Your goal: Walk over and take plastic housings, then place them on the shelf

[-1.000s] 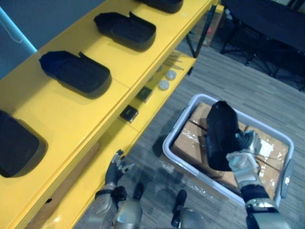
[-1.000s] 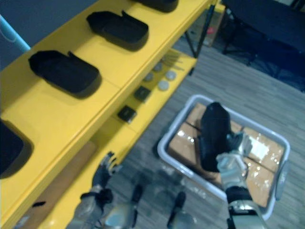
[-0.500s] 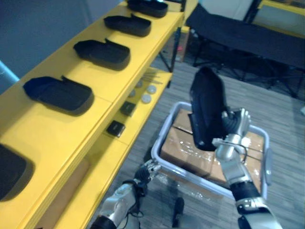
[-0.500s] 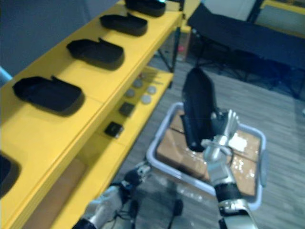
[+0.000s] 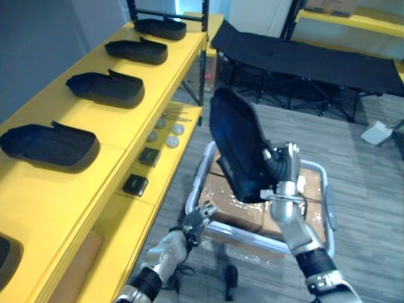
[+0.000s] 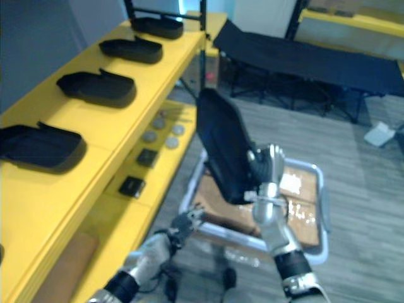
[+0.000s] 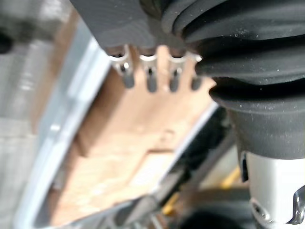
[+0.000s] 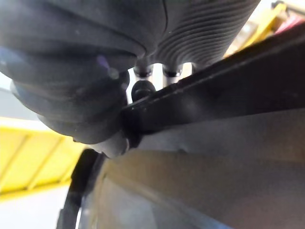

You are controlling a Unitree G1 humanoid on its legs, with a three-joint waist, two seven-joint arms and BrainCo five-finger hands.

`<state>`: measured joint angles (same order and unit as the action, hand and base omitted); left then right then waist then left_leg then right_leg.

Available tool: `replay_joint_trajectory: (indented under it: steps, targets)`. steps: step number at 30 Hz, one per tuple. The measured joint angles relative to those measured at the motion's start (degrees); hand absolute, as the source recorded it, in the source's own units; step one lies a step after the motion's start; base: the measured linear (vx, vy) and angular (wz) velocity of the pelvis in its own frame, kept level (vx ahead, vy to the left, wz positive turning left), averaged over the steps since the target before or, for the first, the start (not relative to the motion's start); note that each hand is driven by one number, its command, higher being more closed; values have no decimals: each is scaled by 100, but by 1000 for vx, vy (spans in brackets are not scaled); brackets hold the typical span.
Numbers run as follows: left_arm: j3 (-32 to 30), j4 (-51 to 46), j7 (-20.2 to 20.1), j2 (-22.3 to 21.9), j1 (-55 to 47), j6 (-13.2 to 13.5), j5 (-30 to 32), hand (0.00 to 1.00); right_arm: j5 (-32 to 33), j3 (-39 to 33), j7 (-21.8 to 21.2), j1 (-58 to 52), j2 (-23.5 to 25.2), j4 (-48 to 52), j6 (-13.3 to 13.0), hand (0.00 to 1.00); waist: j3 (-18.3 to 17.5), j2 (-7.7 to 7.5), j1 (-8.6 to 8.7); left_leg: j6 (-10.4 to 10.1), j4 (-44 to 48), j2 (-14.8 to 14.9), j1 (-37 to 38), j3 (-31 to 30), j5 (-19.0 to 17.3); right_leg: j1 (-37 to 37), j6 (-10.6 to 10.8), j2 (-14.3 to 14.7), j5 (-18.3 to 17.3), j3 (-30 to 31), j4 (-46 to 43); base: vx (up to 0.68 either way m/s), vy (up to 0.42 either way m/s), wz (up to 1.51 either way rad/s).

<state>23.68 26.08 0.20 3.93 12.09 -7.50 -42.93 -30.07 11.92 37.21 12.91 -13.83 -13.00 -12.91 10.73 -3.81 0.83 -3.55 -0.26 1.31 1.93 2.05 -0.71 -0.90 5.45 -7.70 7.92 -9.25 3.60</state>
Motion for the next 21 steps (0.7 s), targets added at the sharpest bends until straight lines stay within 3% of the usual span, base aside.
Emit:
replay_joint_trajectory:
  steps: [3, 7, 11, 21]
  targets:
    - [19, 12, 102, -46, 96, 208, -54, 0, -1, 126, -85, -92, 49, 0, -81, 100, -11, 20, 2, 0, 3, -1, 0, -2, 0, 1, 0, 0, 0, 0, 0, 0, 0, 0]
    - [27, 7, -127, -69, 140, 592, -673, 0, 2, 313, -146, -145, 101, -12, -102, 100, -50, 71, 3, 0, 4, -6, 0, -8, 0, 5, 1, -2, 1, -3, 0, 0, 0, 0]
    - [237, -13, -169, -106, 146, 842, -871, 0, 2, 510, -144, -173, 151, -136, -217, 100, -96, 73, 3, 6, 19, -8, 1, -13, -4, 16, 1, -5, 1, -6, 0, 0, 0, 0]
    - [375, -13, -224, -197, 125, 849, -883, 0, 184, 736, 47, -160, 289, -306, -365, 100, -113, 66, -9, 10, 64, -18, 4, -68, -9, 88, 8, -18, 2, -61, 37, -9, 1, 1]
